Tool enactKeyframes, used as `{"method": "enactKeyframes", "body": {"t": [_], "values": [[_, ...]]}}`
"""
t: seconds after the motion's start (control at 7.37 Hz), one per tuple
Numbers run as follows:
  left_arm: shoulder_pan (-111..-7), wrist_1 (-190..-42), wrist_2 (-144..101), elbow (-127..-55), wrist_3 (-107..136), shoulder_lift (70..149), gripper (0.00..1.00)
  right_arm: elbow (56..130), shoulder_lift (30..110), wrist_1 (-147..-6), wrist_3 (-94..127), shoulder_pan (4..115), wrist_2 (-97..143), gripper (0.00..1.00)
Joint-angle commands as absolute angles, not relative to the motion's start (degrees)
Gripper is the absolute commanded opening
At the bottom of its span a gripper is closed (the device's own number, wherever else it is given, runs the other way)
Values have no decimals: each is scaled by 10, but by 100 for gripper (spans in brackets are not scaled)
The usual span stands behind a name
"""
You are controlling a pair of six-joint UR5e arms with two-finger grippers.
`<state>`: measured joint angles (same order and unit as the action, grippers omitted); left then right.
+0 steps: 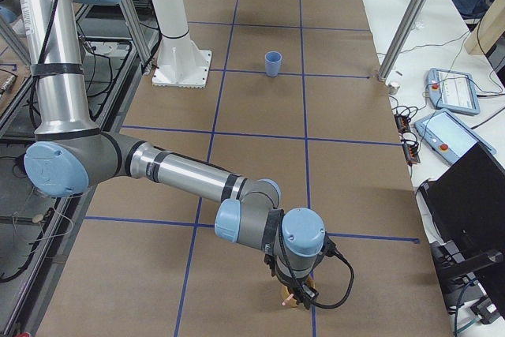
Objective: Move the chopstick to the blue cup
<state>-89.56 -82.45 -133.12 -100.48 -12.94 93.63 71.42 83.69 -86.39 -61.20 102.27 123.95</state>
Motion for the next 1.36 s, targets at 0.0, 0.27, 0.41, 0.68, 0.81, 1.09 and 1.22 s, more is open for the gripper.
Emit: {"method": "enactKeyframes", "body": {"t": [0.0,0.27,0.41,0.68,0.81,1.09,1.22], "values": [[-896,-835,-1331,-1003,-129,933,99,700,835,-863,-623,1020,1214,64],[-896,-840,-1331,-999,-129,933,99,694,834,-858,-623,1014,1190,53],[-896,-840,-1331,-998,-129,933,99,693,833,-856,-621,1013,1187,46],[-896,-840,-1330,-998,-130,933,99,693,833,-855,-621,1005,1187,25],[-896,-840,-1330,-998,-130,933,99,694,833,-854,-621,1005,1187,8],[-896,-841,-1330,-1000,-130,923,99,699,832,-854,-622,1005,1187,0],[-896,-851,-1331,-1002,-129,916,99,701,831,-853,-626,1005,1187,0]]}}
